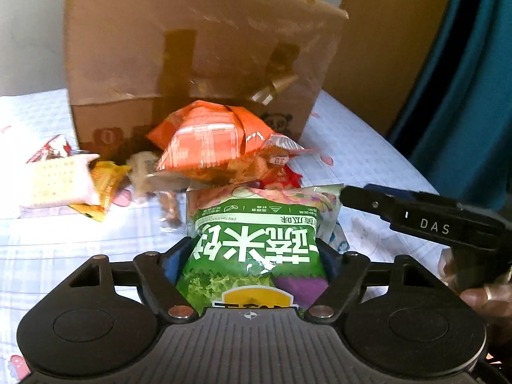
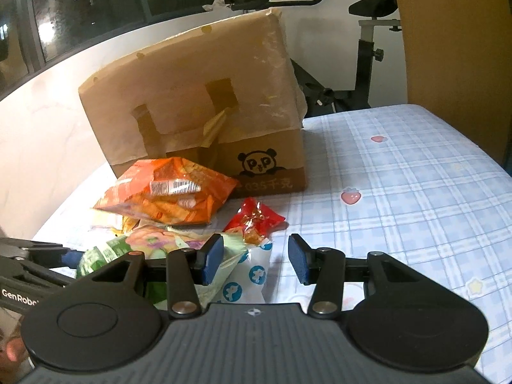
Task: Organize snacks
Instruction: 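Grasp the green rice-cracker bag with the left tool while the right tool grasps the white-and-blue packet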
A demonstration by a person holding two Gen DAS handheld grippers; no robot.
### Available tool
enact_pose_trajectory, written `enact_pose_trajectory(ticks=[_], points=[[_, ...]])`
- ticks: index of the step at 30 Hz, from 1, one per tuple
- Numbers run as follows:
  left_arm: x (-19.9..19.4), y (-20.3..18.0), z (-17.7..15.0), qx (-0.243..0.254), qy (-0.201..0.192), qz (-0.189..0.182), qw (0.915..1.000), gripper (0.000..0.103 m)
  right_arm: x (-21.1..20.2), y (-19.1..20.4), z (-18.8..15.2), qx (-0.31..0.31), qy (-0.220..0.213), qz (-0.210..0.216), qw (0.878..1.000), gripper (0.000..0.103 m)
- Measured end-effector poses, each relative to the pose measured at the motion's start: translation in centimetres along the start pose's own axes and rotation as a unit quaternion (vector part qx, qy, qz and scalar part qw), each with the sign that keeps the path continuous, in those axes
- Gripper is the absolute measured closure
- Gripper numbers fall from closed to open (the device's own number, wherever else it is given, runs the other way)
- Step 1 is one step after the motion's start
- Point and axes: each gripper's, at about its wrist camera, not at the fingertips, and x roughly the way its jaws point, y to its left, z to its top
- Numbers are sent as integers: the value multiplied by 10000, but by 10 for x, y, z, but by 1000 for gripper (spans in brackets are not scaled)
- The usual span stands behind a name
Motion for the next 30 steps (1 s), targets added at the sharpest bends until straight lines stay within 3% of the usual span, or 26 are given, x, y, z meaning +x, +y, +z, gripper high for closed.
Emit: enact_pose_trajectory(ticks=[6,13,15,21,30], points=[[-25,20,-5,-301,-273,147,9991,24,-1,-4,0,75,-15,-28,10000,55],[-54,40,-15,-551,-510,527,9958,24,13,5,-6,-53,359,76,9993,54],[-61,48,-17,-677,-611,667,9936,24,18,10,-8,-144,445,89,9989,49],[-73,70,-24,-1072,-828,1133,9843,24,39,22,-12,-421,686,29,9968,47],[-73,89,-35,-1581,-898,1518,9716,23,54,33,-24,-981,559,-198,9934,44]])
